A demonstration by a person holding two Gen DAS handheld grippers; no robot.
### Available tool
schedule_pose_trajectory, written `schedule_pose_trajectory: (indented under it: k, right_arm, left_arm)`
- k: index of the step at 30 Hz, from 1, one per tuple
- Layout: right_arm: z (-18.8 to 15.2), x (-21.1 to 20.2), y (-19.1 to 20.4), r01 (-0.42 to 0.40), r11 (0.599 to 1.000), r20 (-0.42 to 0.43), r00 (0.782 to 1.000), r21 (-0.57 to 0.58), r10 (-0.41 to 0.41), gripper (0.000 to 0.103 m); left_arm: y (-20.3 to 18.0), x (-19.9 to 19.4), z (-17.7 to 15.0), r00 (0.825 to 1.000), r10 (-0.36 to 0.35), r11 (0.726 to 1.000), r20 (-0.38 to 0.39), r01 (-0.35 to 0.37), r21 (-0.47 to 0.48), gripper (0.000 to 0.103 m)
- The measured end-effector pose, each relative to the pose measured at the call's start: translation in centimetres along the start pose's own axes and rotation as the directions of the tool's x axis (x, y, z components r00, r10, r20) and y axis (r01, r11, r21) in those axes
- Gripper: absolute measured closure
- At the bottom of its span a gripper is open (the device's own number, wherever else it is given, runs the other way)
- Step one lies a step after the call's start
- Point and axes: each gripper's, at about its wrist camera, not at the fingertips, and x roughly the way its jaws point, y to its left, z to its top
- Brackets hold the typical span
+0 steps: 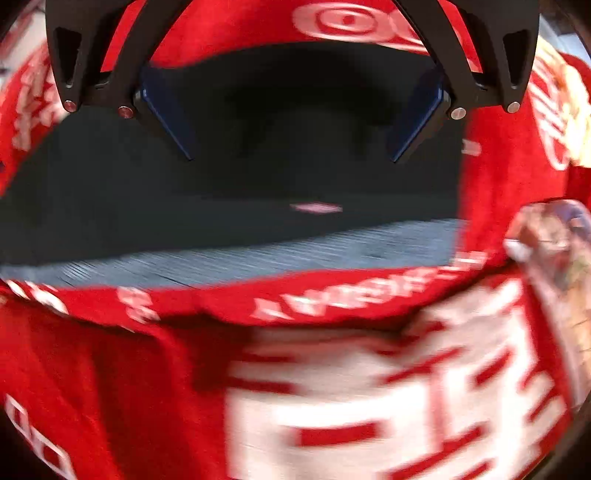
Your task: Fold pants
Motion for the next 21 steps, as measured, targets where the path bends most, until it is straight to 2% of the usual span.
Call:
schedule_pose_trajectory:
  k: [1, 4, 7, 9, 14, 18, 19, 20, 21]
  right_arm:
    - [1.1, -0.5, -1.0, -0.006, 0.999, 0.019, 1.0, 0.038, 0.005, 0.055]
    - [3.8, -1.5, -3.3, -0.014, 0.994, 0.057, 0.998, 0.104, 0.008, 0.055]
    - [5.3, -1.0, -5.3, -0.024, 0.988, 0.04, 0.999, 0.15, 0.019, 0.055]
    - [5.4, -0.3, -6.2, -0.073, 0.976, 0.007, 0.997, 0.204, 0.073, 0.055]
    - [4.2, 1.8, -5.2, -0.187, 0.958, -0.056, 0.978, 0.217, 0.203, 0.055]
    - [4.6, 2.7, -4.8, -0.216, 0.949, -0.045, 0.972, 0.228, 0.232, 0.056]
    - [4.6, 3.1, -4.9, -0.211, 0.947, -0.045, 0.973, 0.242, 0.228, 0.058]
    - [4.7, 3.4, -4.9, -0.196, 0.948, -0.045, 0.976, 0.252, 0.214, 0.08]
    - [4.8, 3.5, -4.8, -0.164, 0.954, -0.049, 0.982, 0.251, 0.182, 0.094]
  left_arm:
    - [-2.3, 0.8, 0.0, 0.999, -0.033, 0.999, -0.022, 0.033, 0.005, 0.0]
    - [-6.6, 3.1, -0.6, 0.994, -0.072, 0.997, -0.079, 0.073, 0.01, 0.0]
    - [-9.0, 6.0, -2.1, 0.984, -0.068, 0.998, -0.168, 0.07, 0.006, 0.0]
    - [-9.6, 5.7, -2.6, 0.992, -0.043, 0.999, -0.119, 0.046, 0.024, 0.0]
    - [-9.4, 6.1, -2.2, 0.987, -0.054, 0.998, -0.151, 0.058, 0.022, 0.0]
    - [-9.6, 6.2, -2.1, 0.988, -0.046, 0.998, -0.144, 0.05, 0.024, 0.0]
    - [-9.6, 6.3, -2.1, 0.989, -0.045, 0.999, -0.143, 0.049, 0.022, 0.0]
    - [-9.6, 6.2, -2.1, 0.989, -0.045, 0.999, -0.144, 0.048, 0.022, 0.0]
    - [-9.1, 6.0, -2.3, 0.988, -0.044, 0.999, -0.145, 0.048, 0.022, 0.0]
